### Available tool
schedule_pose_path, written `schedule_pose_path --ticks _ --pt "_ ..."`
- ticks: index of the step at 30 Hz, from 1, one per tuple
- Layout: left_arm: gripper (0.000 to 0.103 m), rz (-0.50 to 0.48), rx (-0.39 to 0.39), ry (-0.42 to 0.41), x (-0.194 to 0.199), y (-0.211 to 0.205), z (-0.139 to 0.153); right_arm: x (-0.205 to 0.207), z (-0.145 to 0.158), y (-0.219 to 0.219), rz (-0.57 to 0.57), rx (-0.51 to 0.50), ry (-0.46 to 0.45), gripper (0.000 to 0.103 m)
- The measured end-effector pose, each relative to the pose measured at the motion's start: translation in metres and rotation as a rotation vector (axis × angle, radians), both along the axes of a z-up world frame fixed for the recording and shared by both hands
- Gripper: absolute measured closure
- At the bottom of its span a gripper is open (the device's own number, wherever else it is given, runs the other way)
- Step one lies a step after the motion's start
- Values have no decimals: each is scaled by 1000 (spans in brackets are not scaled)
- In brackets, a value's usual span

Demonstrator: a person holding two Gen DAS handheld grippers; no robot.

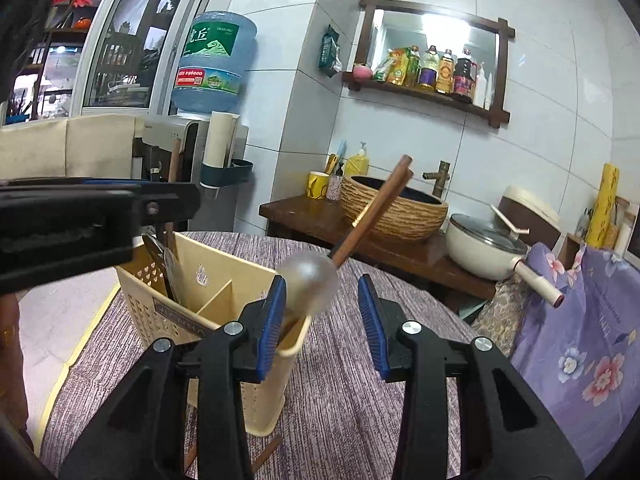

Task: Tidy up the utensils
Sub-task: 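Open both tools to drop the spoons into the holder, then grasp a brown chopstick lying on the table with the left tool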

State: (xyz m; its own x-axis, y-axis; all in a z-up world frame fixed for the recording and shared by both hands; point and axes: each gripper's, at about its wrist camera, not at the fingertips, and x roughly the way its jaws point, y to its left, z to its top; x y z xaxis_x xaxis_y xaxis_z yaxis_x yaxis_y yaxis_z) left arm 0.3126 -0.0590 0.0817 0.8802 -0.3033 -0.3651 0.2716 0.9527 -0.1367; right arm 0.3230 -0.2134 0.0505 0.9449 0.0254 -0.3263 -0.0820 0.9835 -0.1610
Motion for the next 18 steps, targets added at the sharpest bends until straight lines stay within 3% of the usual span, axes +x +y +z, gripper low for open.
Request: schedule_pose_path --ticks 2,4,7,14,18 --pt "39 17 -10 -6 -8 5 -1 -7 -1 -7 -3 45 3 49" --pt "37 22 -14 3 -17 10 -3 -16 -2 -13 -2 76 6 48" --pt "26 38 -16 42 -28 16 -12 -30 -7 -19 1 118 44 48" --pt "26 41 26 219 -43 19 -62 -49 -41 -30 -12 237 262 48" --pt "26 13 40 318 -51 16 -95 -64 -65 -31 -22 262 329 48"
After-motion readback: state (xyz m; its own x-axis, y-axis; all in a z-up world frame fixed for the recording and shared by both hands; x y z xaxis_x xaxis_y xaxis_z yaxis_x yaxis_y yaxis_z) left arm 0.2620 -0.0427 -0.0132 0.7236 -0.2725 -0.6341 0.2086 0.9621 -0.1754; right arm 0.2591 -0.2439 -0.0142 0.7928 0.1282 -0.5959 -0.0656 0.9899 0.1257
